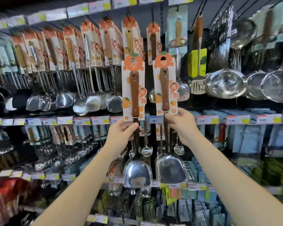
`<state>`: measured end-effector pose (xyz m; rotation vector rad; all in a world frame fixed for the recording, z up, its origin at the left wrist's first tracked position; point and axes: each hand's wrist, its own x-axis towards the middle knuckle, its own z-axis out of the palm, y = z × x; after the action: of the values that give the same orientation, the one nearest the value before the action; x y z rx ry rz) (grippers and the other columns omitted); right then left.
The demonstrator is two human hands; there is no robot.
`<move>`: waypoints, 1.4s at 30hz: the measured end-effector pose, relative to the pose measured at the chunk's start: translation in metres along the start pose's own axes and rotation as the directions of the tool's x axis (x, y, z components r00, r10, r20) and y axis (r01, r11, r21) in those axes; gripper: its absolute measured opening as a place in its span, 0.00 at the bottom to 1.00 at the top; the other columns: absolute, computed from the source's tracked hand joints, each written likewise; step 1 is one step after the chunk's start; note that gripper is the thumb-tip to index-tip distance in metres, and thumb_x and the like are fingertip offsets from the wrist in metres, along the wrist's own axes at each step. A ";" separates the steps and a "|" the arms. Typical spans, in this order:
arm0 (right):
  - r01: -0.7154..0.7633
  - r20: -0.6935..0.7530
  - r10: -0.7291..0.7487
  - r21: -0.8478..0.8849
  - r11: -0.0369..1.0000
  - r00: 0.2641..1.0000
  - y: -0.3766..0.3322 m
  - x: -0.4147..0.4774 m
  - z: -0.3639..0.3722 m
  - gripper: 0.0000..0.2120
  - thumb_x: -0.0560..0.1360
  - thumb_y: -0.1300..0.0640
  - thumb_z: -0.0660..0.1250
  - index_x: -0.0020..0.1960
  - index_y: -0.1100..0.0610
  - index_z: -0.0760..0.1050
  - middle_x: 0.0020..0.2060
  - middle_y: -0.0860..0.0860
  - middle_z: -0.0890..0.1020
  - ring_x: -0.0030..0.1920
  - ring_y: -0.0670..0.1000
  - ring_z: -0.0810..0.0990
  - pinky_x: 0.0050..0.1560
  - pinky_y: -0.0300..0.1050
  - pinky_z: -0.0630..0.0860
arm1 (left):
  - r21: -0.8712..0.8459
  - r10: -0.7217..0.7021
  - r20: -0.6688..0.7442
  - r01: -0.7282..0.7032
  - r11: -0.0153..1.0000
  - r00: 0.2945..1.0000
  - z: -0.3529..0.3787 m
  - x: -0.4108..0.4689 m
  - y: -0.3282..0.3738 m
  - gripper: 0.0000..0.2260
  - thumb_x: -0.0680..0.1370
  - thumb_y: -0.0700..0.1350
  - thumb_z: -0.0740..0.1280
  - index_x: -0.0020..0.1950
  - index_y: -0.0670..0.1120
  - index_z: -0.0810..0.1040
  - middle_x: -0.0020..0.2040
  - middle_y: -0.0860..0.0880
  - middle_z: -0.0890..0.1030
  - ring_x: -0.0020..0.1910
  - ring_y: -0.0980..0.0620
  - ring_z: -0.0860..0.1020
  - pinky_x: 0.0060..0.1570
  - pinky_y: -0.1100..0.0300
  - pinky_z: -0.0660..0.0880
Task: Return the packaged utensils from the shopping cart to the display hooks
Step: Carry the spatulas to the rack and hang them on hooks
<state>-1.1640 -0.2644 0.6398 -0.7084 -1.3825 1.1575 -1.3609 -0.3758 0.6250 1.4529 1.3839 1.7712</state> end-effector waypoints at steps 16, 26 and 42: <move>0.051 -0.050 -0.053 -0.042 0.998 0.997 -0.014 0.046 0.034 0.08 0.79 0.65 0.69 0.56 0.59 0.83 0.51 0.56 0.88 0.50 0.55 0.87 0.60 0.59 0.82 | 0.011 0.020 0.040 -0.020 1.000 0.999 -0.020 0.059 -0.005 0.08 0.81 0.44 0.71 0.58 0.54 0.81 0.49 0.54 0.88 0.47 0.58 0.86 0.44 0.64 0.82; 0.118 -0.014 -0.118 -0.011 0.993 0.993 -0.035 0.098 0.031 0.10 0.79 0.65 0.70 0.58 0.55 0.81 0.51 0.52 0.89 0.54 0.56 0.87 0.59 0.58 0.84 | 0.033 0.089 0.044 -0.090 0.995 0.995 -0.004 0.110 0.012 0.08 0.81 0.44 0.71 0.60 0.53 0.81 0.49 0.54 0.89 0.49 0.53 0.87 0.49 0.56 0.83; 0.231 -0.061 -0.232 -0.022 0.973 0.971 -0.060 0.140 0.042 0.14 0.78 0.66 0.71 0.61 0.54 0.80 0.51 0.50 0.89 0.55 0.54 0.87 0.59 0.57 0.83 | -0.116 0.142 0.047 -0.136 0.984 0.989 0.001 0.164 0.028 0.08 0.81 0.40 0.70 0.61 0.46 0.81 0.48 0.44 0.88 0.46 0.48 0.88 0.39 0.66 0.80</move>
<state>-1.2170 -0.1664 0.7520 -0.5715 -1.3818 0.9338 -1.4085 -0.2508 0.7232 1.5580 1.1607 1.8478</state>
